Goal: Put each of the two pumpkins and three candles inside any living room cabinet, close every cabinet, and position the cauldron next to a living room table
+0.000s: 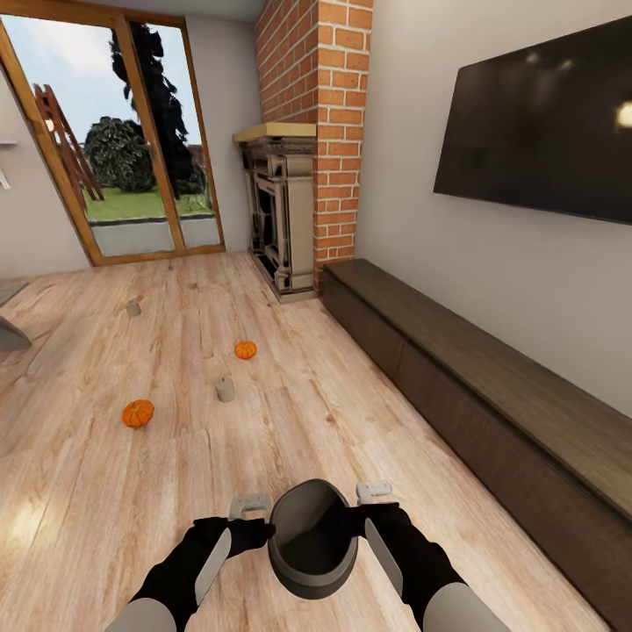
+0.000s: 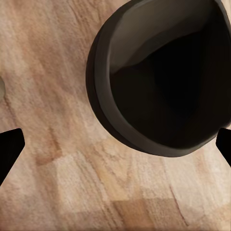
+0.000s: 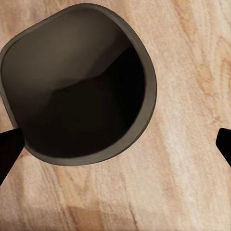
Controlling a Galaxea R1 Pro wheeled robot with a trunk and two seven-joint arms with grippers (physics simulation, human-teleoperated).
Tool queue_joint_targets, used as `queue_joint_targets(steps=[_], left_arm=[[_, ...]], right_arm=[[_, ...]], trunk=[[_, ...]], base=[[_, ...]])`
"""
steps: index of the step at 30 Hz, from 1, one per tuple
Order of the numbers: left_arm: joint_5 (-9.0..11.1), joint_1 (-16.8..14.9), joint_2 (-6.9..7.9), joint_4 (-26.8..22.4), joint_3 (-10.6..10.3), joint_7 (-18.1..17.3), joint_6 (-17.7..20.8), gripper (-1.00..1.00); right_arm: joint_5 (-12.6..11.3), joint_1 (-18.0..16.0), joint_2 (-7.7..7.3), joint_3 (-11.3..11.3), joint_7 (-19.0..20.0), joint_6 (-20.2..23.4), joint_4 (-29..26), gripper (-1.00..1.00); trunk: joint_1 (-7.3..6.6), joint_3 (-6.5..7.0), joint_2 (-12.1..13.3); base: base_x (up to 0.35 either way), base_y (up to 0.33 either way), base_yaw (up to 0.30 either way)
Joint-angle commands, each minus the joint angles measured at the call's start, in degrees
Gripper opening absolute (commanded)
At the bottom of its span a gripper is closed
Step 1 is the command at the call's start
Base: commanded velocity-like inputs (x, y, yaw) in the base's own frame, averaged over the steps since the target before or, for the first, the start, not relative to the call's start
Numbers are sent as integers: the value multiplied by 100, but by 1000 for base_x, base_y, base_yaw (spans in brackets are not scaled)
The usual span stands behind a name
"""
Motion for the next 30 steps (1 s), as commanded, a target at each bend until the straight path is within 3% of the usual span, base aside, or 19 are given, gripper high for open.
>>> queue_joint_targets(steps=[1,30], left_arm=[[50,-2,0,-8,-11,13,29,100],[50,-2,-4,-8,-11,15,29,100]], right_arm=[[-61,-3,0,15,-55,21,-7,100],[-61,-5,0,15,-55,17,-7,100]], trunk=[[22,-24,-44],[659,-544,-1207]], base=[[0,0,0],[0,0,0]])
